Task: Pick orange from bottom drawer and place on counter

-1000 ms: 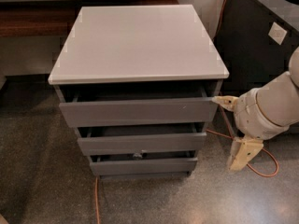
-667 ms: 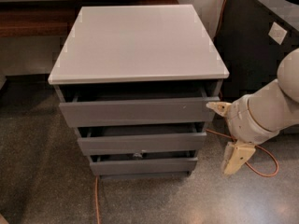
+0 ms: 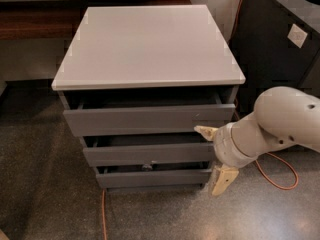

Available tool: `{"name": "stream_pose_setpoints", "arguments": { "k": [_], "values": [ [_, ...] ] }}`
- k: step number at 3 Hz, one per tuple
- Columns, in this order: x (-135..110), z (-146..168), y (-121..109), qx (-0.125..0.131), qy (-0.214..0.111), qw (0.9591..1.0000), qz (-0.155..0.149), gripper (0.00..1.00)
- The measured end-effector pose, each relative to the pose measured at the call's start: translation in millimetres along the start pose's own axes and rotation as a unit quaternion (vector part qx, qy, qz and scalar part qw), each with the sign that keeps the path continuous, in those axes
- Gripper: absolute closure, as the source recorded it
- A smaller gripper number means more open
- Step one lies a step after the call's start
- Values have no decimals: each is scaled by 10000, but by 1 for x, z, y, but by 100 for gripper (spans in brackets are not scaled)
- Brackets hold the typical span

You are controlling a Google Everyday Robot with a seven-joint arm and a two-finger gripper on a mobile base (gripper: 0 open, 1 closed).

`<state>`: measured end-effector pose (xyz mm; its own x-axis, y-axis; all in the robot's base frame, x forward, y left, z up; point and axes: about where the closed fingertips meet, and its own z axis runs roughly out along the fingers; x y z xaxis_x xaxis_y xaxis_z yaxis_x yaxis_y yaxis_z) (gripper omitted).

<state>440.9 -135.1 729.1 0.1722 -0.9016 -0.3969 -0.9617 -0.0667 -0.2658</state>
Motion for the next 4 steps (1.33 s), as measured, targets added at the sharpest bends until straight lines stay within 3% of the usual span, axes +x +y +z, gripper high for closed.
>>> {"name": "stream_pose_setpoints", "arguments": {
  "k": [2, 4],
  "values": [
    [-3, 88, -1, 75, -272, 9993, -255, 0],
    [10, 168, 3, 8, -266, 9992, -292, 0]
  ]
}}
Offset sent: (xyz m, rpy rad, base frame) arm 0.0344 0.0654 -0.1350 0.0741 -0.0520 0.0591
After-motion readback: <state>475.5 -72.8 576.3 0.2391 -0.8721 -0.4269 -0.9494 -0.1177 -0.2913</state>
